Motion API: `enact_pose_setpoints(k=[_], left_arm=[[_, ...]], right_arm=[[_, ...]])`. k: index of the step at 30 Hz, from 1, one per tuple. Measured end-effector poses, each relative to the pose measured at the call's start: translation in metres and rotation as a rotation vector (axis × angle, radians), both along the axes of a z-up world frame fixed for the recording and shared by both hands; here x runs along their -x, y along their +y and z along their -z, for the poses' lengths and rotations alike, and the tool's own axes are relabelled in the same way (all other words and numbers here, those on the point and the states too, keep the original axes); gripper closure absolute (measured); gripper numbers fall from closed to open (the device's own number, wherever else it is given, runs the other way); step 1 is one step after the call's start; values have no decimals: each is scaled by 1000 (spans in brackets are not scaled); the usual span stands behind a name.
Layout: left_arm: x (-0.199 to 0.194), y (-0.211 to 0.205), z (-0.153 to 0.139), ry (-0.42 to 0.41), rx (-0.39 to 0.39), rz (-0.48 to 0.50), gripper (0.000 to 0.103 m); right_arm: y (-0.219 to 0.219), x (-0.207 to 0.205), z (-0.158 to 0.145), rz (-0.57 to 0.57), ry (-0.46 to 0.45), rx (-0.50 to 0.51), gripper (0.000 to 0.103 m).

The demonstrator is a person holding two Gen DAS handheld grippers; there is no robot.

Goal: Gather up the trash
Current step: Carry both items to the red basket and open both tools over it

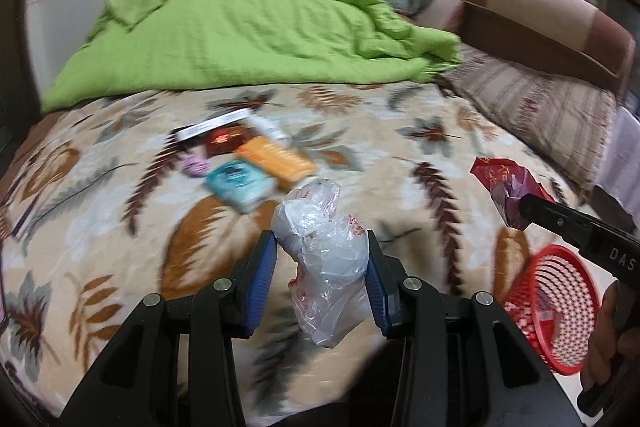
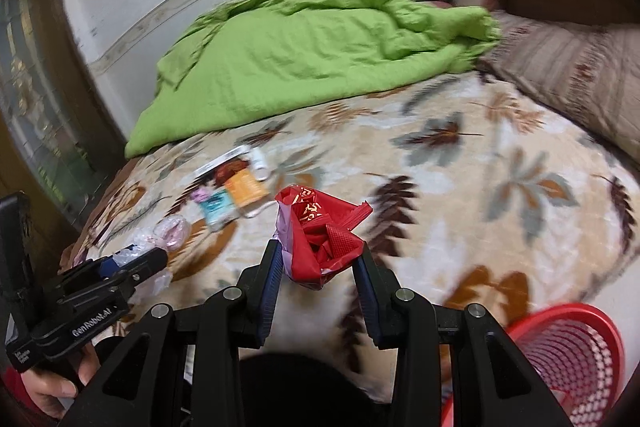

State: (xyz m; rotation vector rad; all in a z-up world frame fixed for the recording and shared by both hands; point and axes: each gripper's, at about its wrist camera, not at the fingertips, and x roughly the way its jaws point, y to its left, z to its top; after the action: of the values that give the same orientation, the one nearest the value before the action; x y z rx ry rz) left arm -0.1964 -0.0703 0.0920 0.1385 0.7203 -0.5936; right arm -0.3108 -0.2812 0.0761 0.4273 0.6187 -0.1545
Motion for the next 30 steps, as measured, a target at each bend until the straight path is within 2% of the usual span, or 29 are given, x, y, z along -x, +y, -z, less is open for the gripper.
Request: enact_pose_setpoints(k=[3,10,14,16,18,19,21,25,30], left_arm=[[8,-24,-5,16,15,93,63],[33,-99,-7,137,46,350,63],[59,-144,-1,209,32,499,63],[77,-167,5,246,17,584,62],[92,-187,12,287,-8,659,57],[95,-192,15,296,-19,674,52],[103,-200,19,300,-36,691,49],[102,-192,18,299,-28,687,44],[86,-174,13,289,2,614,44]], right_arm=[[-25,29,-2,79,9,-11,64],[-81,105,1,259,63,-43,64],[-97,136,17,330,119,-79,64],[-104,147,26,351,138,-107,61],[-110,158,35,375,151,-146,58],[-112,163,38,387,153,-155,54],[-119,170,40,427,158,-159,49],[-120,169,37,426,150,-144,49],[-114,148,32,375,124,-144,49]])
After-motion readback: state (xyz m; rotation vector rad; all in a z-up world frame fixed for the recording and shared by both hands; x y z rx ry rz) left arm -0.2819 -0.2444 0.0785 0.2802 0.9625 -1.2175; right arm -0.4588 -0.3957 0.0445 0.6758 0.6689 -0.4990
